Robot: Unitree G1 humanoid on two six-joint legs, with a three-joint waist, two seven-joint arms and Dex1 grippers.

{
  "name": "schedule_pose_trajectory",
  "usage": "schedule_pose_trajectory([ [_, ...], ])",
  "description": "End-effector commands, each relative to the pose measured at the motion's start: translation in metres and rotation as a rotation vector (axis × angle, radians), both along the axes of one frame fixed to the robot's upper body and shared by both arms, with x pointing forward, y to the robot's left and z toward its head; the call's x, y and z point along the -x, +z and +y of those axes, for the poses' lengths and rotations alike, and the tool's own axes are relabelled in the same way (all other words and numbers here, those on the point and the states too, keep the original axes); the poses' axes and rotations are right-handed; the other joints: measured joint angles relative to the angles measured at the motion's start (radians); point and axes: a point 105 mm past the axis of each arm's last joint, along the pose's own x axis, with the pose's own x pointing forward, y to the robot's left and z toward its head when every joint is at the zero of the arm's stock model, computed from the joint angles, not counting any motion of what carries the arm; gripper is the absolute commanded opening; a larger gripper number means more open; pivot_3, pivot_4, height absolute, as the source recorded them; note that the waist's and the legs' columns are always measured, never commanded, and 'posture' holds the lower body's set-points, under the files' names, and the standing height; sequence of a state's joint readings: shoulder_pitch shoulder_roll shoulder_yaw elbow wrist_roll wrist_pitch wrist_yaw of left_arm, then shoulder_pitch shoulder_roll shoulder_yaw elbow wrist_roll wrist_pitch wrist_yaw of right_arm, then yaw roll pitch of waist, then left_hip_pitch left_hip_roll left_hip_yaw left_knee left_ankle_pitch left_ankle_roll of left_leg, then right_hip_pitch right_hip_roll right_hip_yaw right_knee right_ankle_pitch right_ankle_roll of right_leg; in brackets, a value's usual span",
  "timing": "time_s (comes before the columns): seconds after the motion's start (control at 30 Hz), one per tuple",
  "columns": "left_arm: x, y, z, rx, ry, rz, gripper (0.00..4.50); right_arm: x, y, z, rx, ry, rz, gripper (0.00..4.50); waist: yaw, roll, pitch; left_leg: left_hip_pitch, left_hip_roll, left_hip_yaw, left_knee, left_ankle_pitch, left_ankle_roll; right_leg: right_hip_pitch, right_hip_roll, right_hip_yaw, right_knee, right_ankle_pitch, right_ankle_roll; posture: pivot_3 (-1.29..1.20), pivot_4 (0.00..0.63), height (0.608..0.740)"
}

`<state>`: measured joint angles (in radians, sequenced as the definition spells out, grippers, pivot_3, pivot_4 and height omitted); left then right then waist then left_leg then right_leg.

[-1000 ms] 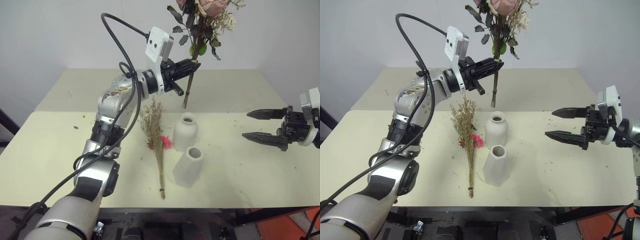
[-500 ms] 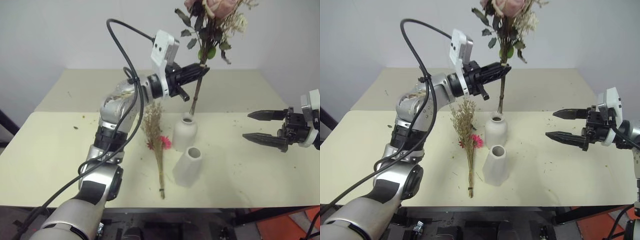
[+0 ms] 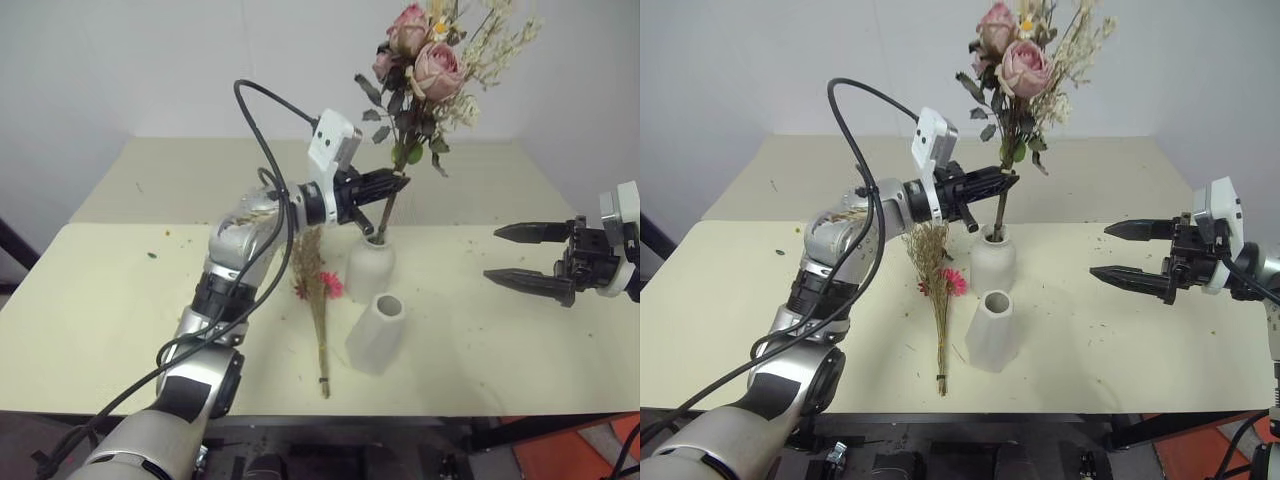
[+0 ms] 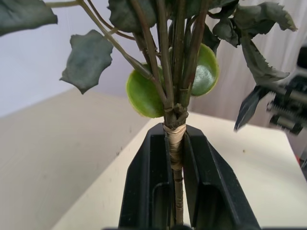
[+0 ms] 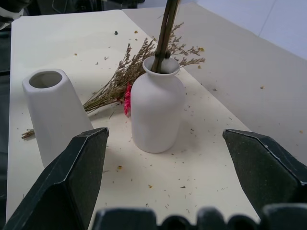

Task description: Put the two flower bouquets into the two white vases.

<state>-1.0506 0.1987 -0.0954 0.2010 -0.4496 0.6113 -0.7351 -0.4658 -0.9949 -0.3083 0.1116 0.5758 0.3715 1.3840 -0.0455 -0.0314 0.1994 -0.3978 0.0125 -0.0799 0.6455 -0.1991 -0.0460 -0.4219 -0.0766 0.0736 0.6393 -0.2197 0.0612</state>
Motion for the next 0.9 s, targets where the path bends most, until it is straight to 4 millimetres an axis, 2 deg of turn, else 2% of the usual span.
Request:
schedule_pose_trajectory([
  [0.03,0.007,0.009,-0.001,-0.007,0.0,-0.058,0.47,0.007,0.018,-0.001,-0.007,0.008,-0.077,4.5,0.001,0.0,0.0,0.0,0.0,0.0,0.0,0.0,0.0,0.0,0.0,0.0,0.0,0.0,0.0,0.0,0.15,0.74],
  [0.2,0.007,0.004,0.003,-0.019,0.013,-0.041,2.1,0.006,0.017,0.0,-0.006,0.009,-0.076,4.5,0.0,0.0,0.0,0.0,0.0,0.0,0.0,0.0,0.0,0.0,0.0,0.0,0.0,0.0,0.0,0.0,0.15,0.74],
  [0.43,0.018,-0.001,0.028,-0.048,0.043,-0.021,4.38,0.003,0.015,0.002,-0.009,0.019,-0.075,4.5,-0.002,0.0,0.0,0.001,0.0,0.0,0.0,0.0,0.0,0.0,0.0,0.0,0.001,0.0,0.0,0.0,0.15,0.74],
  [0.67,0.025,-0.006,0.065,-0.074,0.148,0.055,4.44,-0.002,0.014,0.005,-0.008,0.04,-0.076,4.5,-0.001,0.0,0.0,0.001,0.0,0.0,0.0,0.0,0.0,0.0,0.0,0.0,0.001,0.0,0.0,0.0,0.15,0.74],
  [0.73,0.028,-0.015,0.072,-0.152,0.184,0.148,4.44,-0.003,0.013,0.006,-0.005,0.047,-0.075,4.5,0.0,0.0,0.0,0.001,0.0,0.0,0.0,0.0,0.0,0.0,0.0,0.0,0.001,0.0,0.0,0.0,0.15,0.74],
  [0.83,0.03,-0.038,0.082,-0.352,0.275,0.358,4.44,-0.005,0.013,0.008,-0.001,0.06,-0.075,4.5,0.0,0.0,0.0,0.001,0.0,0.0,0.0,0.0,0.0,0.0,0.0,0.0,0.001,0.0,0.0,0.0,0.15,0.74],
  [0.9,0.033,-0.046,0.086,-0.407,0.296,0.454,4.44,-0.006,0.014,0.01,0.001,0.074,-0.078,4.5,0.0,0.0,0.0,0.001,0.0,-0.001,0.001,0.0,0.0,0.001,0.0,0.0,0.001,0.0,0.001,0.0,0.15,0.74],
])
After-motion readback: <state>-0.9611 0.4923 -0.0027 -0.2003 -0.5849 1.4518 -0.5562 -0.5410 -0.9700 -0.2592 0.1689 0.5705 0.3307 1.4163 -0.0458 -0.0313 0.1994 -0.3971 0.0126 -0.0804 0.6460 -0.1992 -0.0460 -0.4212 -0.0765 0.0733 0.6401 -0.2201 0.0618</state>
